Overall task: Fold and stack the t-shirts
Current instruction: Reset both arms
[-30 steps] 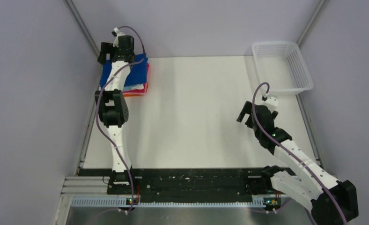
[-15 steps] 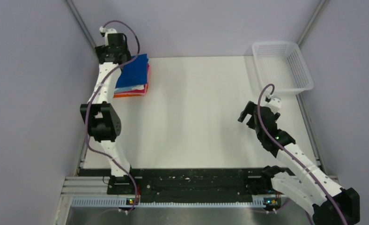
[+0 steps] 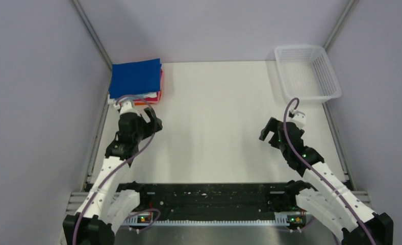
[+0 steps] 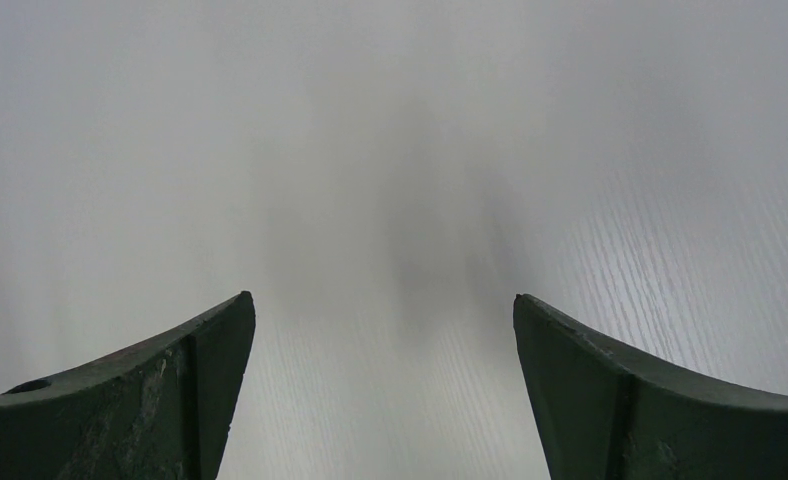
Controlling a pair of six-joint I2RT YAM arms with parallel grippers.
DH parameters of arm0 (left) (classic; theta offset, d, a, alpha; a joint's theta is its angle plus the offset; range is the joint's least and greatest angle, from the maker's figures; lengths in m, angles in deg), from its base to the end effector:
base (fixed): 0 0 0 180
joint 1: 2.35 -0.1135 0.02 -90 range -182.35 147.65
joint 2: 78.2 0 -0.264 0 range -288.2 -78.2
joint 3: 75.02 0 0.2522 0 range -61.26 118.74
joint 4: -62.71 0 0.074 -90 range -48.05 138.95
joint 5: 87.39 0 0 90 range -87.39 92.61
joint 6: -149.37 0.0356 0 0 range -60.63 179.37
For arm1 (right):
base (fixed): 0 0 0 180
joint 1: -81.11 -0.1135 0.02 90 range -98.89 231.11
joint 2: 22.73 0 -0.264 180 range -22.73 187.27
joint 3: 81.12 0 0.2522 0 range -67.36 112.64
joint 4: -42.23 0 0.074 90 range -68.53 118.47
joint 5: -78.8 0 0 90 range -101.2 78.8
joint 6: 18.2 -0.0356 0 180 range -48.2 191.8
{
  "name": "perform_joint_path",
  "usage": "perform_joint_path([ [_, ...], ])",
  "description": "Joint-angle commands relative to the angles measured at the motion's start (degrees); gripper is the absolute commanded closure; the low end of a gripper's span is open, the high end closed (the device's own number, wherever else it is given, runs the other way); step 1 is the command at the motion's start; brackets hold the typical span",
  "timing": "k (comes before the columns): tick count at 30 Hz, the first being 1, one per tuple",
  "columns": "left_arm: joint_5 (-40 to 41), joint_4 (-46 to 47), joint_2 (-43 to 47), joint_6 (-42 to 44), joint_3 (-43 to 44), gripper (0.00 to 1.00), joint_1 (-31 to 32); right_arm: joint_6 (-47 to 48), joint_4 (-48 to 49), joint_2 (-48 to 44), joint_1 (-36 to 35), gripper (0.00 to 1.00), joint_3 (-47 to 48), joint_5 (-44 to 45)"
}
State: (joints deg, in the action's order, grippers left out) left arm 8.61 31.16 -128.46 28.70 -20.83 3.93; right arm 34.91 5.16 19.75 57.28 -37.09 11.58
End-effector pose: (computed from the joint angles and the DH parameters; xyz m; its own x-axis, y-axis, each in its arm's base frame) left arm 0.1990 -0.0182 0.2831 -0.4049 -0.4658 -0.7868 -0.2207 0.8849 -0.4103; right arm 0.1559 0.0538 0.2365 -0.4756 0.3950 -0.7860 0.2517 0.9173 0.3087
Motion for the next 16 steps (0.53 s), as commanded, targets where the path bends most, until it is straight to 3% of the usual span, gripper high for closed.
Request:
perform_joint_path([
  [1, 0.6, 0.9, 8.5, -3.7, -7.3, 0.01, 1.6, 1.6, -0.2, -2.9, 0.4, 0.01, -2.2, -1.4],
  [5, 0.5, 2.1, 12.0, -2.9, -8.3, 0.01, 1.7, 1.8, 0.5, -5.9, 0.4, 0.01, -3.6, 0.9],
  [16, 0.3, 1.6, 9.1, -2.9, -7.6, 0.01, 1.6, 2.8, 3.2, -6.2, 0.4, 0.01, -4.2, 1.0],
])
